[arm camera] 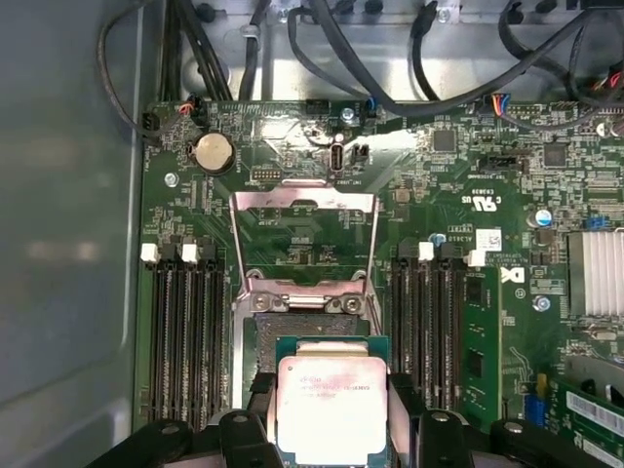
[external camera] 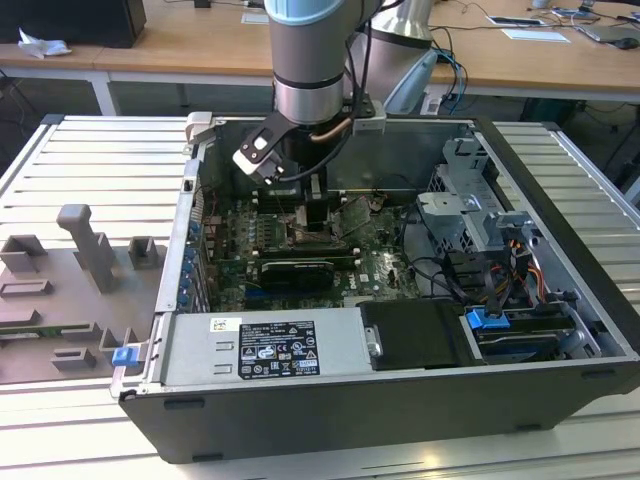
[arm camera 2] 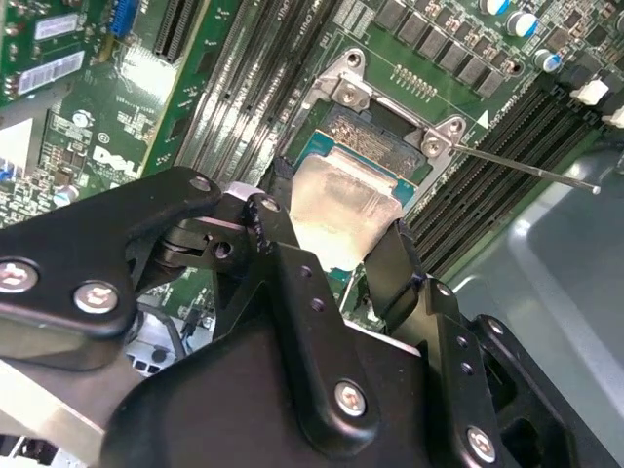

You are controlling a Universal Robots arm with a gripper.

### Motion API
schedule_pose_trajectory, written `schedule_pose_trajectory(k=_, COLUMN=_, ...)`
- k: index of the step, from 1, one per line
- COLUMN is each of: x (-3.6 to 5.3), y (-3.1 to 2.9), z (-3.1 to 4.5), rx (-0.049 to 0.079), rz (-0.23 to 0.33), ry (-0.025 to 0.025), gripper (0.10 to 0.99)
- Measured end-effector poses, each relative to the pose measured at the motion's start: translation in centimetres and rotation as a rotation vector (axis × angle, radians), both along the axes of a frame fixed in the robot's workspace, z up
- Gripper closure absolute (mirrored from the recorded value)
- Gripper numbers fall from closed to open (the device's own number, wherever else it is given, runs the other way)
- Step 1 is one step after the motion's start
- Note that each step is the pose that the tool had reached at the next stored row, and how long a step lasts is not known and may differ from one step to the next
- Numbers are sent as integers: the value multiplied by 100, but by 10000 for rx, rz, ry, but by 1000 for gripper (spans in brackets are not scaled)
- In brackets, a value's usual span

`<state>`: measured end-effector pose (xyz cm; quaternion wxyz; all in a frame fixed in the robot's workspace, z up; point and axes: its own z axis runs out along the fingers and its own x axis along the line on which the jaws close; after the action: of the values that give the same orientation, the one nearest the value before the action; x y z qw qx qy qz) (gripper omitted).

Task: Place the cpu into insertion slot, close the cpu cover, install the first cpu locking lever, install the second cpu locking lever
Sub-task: 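Place the cpu into insertion slot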

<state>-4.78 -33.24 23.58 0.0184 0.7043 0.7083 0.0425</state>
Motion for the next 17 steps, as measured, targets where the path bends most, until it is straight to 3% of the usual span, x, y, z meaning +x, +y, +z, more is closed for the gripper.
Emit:
schedule_pose_trajectory(k=5, x=0, y=61, z=-68, rx=7, rz=0, ry=36, gripper=545)
schedule_pose_trajectory(k=7, x=3, y=101, z=-147, rx=6, rz=0, ry=75, gripper=545)
schedule_pose_trajectory(k=8, x=10, y=112, z=-217, rx=7, rz=1, ry=146, gripper=545)
schedule_pose_trajectory(k=11, x=34, y=118, z=-283, rx=7, rz=-1, ry=287, gripper=545)
schedule_pose_trajectory(k=17, x=67, y=118, z=-332, rx=4, rz=-61, ry=318, gripper=545)
